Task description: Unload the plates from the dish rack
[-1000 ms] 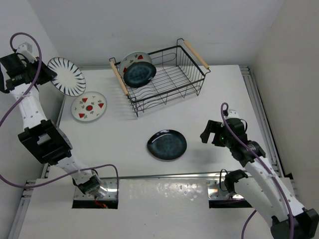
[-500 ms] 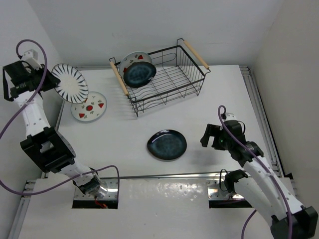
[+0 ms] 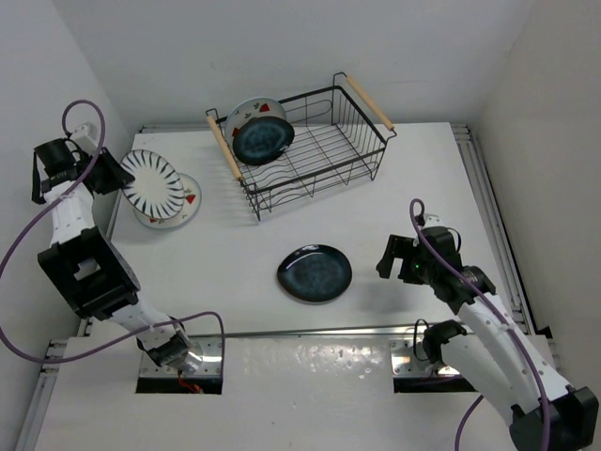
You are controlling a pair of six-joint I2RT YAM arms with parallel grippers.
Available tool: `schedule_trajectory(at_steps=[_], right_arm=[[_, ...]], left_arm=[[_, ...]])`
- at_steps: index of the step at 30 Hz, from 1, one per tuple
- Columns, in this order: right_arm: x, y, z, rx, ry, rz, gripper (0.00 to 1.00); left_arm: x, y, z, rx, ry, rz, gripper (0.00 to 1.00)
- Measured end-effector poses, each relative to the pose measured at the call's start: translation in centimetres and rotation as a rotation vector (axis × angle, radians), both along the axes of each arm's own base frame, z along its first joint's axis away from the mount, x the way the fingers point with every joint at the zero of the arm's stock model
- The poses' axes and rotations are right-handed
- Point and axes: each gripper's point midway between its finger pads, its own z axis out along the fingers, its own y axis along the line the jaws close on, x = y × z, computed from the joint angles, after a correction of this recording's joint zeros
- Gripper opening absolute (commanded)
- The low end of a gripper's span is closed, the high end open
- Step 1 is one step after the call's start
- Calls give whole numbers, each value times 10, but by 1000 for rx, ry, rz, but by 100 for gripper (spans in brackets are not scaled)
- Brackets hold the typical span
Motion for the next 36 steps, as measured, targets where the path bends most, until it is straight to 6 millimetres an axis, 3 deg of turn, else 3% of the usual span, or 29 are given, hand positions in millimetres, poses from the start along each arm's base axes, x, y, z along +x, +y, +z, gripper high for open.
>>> schedule_trajectory(at_steps=[10, 16, 20, 22, 30, 36], right_arm=[[-5, -2, -5, -8, 23, -2, 99], [-6, -2, -6, -8, 28, -3, 99], [-7, -2, -6, -10, 32, -3, 99], [-7, -2, -6, -9, 33, -3, 99], [-7, -2, -9, -13, 46, -3, 99], [-8, -2, -11, -16, 56, -2, 99]], left_arm=[[14, 1, -63, -101, 104, -23, 4], [26, 3, -71, -143, 96, -39, 17], [32, 6, -75, -158, 97, -38, 39], [34, 9, -78, -157, 108, -32, 43], [30, 20, -106, -140, 187, -18, 43], [22, 22, -113, -115, 228, -13, 49]])
